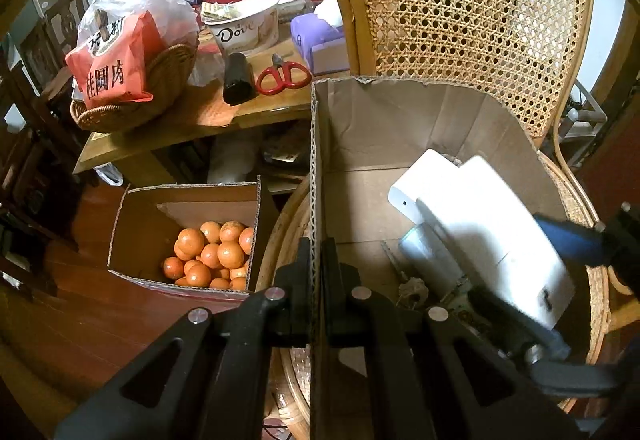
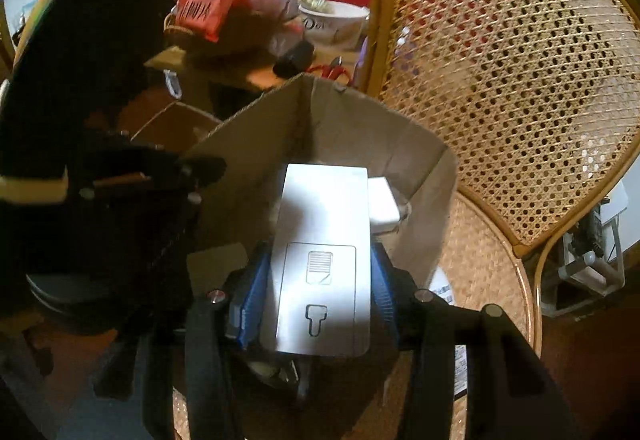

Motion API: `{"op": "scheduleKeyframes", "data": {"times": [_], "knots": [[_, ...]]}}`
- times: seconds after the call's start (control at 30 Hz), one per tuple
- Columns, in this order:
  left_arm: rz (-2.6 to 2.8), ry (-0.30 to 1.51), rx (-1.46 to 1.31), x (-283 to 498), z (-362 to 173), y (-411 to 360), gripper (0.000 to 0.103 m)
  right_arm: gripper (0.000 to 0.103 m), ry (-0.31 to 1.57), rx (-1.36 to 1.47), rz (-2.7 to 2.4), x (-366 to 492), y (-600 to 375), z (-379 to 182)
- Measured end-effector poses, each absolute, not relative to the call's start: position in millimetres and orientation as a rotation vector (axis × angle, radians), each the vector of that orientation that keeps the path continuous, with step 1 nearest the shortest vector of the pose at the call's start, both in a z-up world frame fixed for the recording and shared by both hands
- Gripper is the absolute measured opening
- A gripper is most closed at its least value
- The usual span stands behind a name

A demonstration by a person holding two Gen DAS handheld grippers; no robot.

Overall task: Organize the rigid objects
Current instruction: 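Lower the power bank into the box and open the right gripper, then move the right gripper to the white tube on the seat and close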

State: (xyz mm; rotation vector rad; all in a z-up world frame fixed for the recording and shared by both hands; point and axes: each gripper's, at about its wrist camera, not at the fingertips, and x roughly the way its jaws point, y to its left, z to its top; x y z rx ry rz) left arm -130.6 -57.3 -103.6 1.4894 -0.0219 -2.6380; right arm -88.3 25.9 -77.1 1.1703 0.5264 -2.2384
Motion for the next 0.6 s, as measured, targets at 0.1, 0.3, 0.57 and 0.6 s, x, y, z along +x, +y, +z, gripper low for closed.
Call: {"op": "scheduleKeyframes", "data": {"times": [0.1, 0.3, 0.57, 0.6], "knots": [[-2.638, -0.012, 1.493, -129.8, -104.0, -58.2, 0.003, 0.052, 0.541, 1.183, -2.224, -85.9, 25.6, -79.7], [-2.642, -0.038, 1.486, -129.0, -103.6, -56.1, 0.003, 0.052, 0.548, 1.167, -2.233, -78.5, 36.5, -64.9], [-2.644, -0.037, 1.489, -127.4, -103.7, -55.9, 0.003, 0.076, 0.394, 1.11, -2.423, -88.1, 80.4, -23.3], [-2.645, -0.04, 1.488, -127.0, -103.5, -55.7, 0.003, 0.081, 0.345, 1.096, -2.445, -90.1, 89.3, -17.7]]}}
